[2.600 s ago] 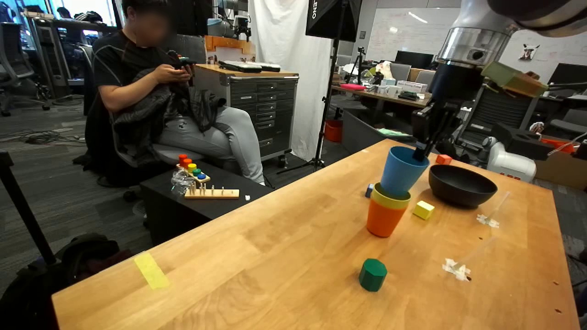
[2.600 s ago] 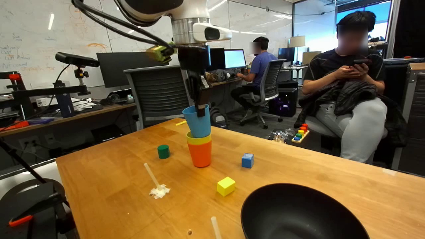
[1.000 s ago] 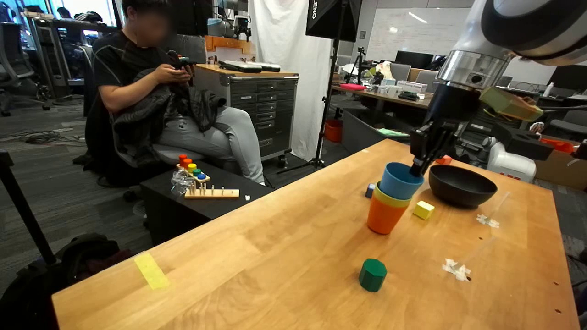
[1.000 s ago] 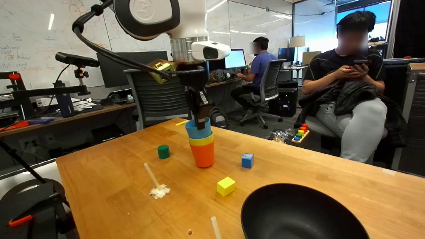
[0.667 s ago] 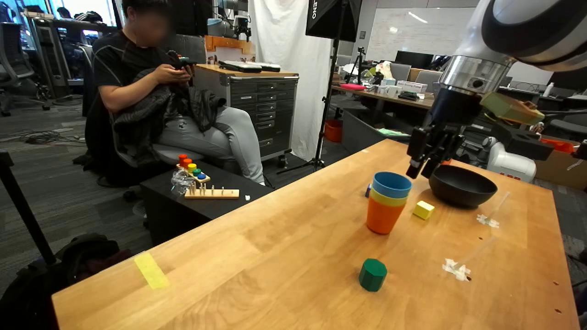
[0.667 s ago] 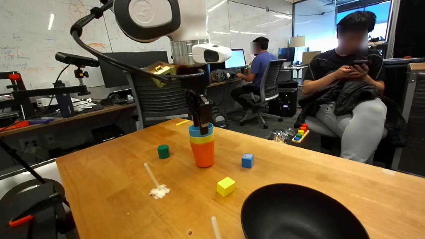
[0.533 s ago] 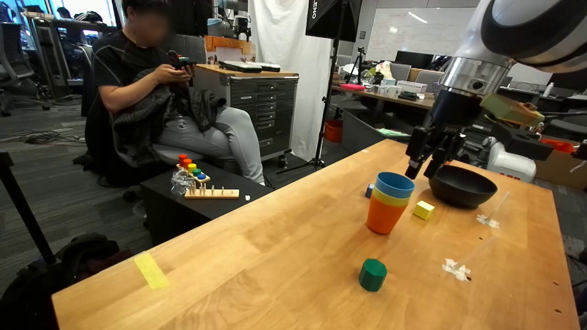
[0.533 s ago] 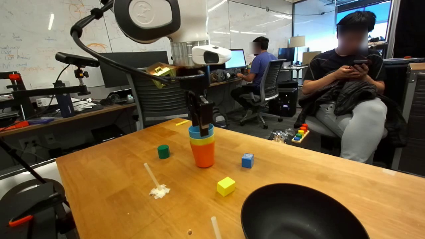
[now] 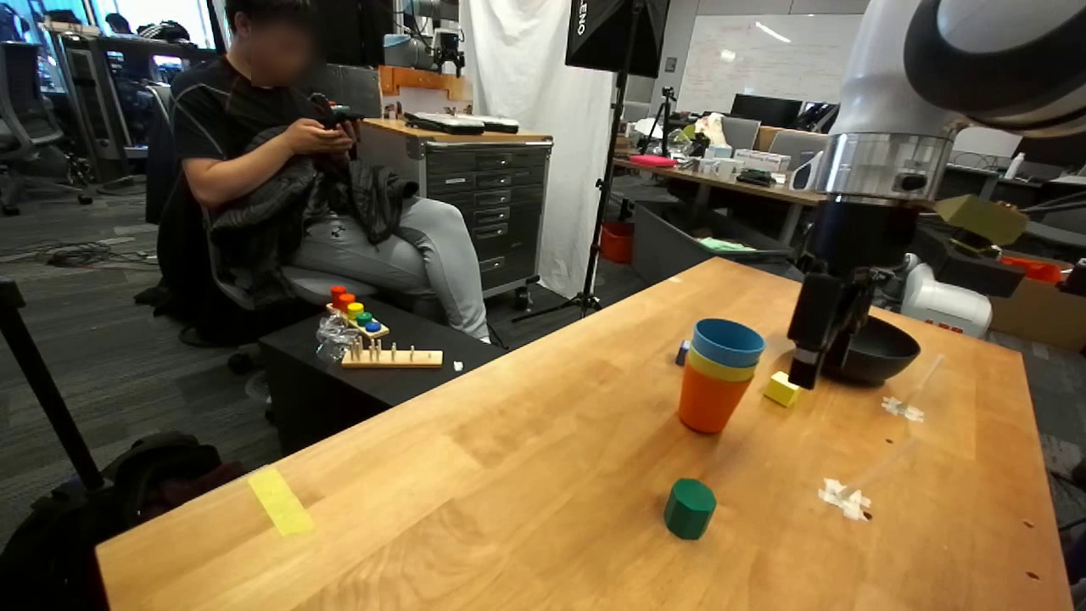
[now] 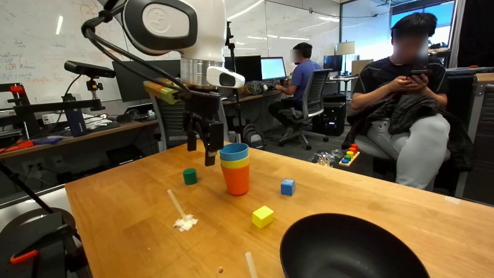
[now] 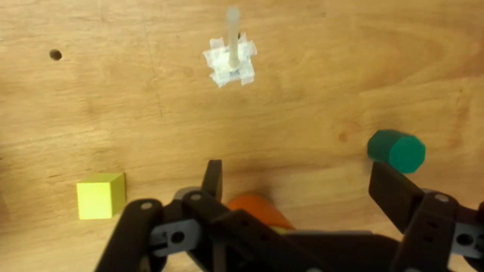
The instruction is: Stack the cups
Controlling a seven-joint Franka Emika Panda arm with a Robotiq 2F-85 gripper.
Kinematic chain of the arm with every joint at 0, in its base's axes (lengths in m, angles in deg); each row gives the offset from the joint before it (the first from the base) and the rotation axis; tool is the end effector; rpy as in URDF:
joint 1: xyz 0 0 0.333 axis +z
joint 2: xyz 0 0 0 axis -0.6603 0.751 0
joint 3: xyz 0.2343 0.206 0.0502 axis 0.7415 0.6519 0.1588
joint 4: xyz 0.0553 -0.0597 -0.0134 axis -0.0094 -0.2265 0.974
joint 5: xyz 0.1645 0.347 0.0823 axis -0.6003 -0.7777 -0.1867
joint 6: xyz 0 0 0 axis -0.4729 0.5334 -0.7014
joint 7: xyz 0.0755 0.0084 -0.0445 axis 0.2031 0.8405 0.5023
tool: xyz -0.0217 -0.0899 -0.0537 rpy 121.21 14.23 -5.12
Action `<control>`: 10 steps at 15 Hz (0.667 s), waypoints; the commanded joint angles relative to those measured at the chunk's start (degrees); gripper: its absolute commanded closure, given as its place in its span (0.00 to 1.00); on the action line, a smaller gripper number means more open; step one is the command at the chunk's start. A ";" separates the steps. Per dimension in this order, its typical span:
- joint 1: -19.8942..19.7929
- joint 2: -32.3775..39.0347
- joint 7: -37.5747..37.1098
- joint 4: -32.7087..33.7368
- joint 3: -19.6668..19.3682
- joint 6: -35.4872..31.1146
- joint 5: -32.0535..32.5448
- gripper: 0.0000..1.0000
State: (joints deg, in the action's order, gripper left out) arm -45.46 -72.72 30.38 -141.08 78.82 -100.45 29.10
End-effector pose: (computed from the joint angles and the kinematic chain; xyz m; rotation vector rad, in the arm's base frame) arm 0.5133 -0.0495 0.2844 -3.0219 0.0068 0.1924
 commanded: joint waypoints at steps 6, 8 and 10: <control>3.82 -6.30 3.98 -9.31 2.40 3.48 8.58 0.00; 4.45 -8.00 4.51 -11.74 2.77 3.54 9.86 0.00; 4.54 -8.72 5.05 -12.44 2.78 3.53 9.90 0.00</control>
State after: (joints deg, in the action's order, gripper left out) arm -41.16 -81.46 35.46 -153.59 81.82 -97.01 39.00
